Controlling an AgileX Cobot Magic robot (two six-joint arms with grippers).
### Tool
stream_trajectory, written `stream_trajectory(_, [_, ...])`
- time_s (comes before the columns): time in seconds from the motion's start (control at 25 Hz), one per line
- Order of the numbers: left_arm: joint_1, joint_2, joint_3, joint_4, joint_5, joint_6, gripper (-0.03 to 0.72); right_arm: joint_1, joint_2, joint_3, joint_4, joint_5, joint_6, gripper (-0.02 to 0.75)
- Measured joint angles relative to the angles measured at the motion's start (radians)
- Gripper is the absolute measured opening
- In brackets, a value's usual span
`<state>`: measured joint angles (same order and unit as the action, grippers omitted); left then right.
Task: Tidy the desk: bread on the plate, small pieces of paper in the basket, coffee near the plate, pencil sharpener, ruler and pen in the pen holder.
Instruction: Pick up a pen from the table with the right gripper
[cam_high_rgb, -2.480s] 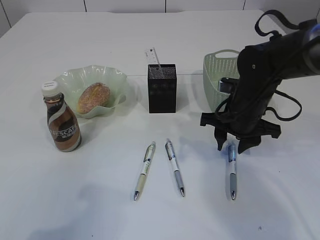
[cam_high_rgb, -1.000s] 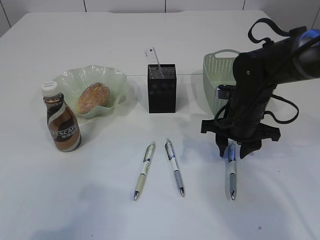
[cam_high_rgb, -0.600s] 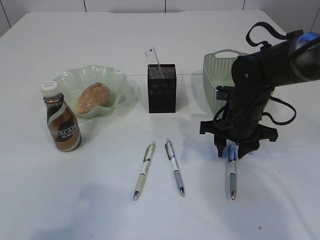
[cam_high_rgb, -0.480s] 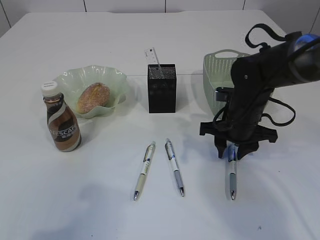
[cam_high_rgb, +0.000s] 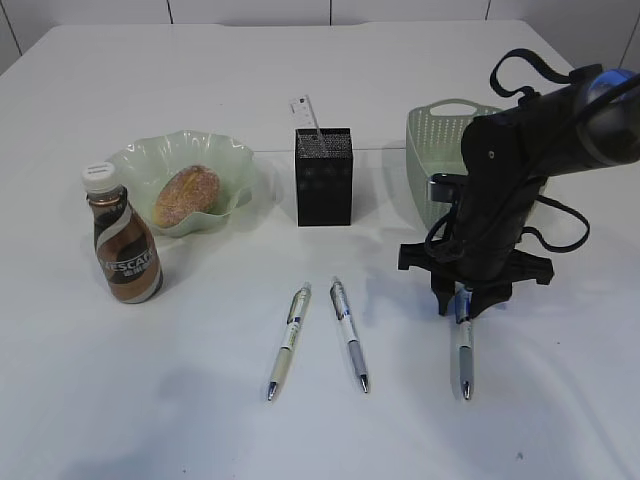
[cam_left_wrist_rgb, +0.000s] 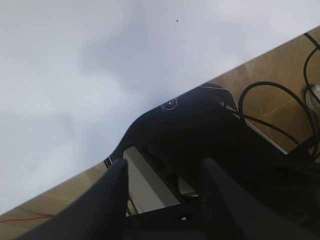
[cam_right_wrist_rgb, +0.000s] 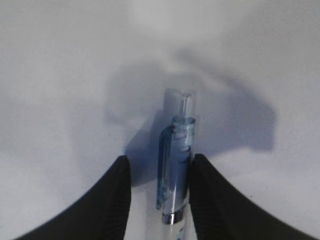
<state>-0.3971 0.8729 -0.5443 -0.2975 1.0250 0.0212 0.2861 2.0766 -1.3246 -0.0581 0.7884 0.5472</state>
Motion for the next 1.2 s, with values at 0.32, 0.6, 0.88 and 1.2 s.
stream_trajectory(0.32, [0.000,0.000,0.000,-0.004,0.000,0.000,0.328,0.000,0.000,0.000,-0.002,-0.001,0.000,0.218])
stream_trajectory(0.6, [0.000,0.000,0.000,-0.005,0.000,0.000,0.328,0.000,0.000,0.000,-0.003,-0.001,0.000,0.212])
stream_trajectory(0.88, [0.000,0.000,0.000,-0.005,0.000,0.000,0.328,0.000,0.000,0.000,-0.003,0.001,0.000,0.209])
stream_trajectory(1.2, [0.000,0.000,0.000,-0.006,0.000,0.000,0.328,0.000,0.000,0.000,-0.004,0.001,-0.010,0.150])
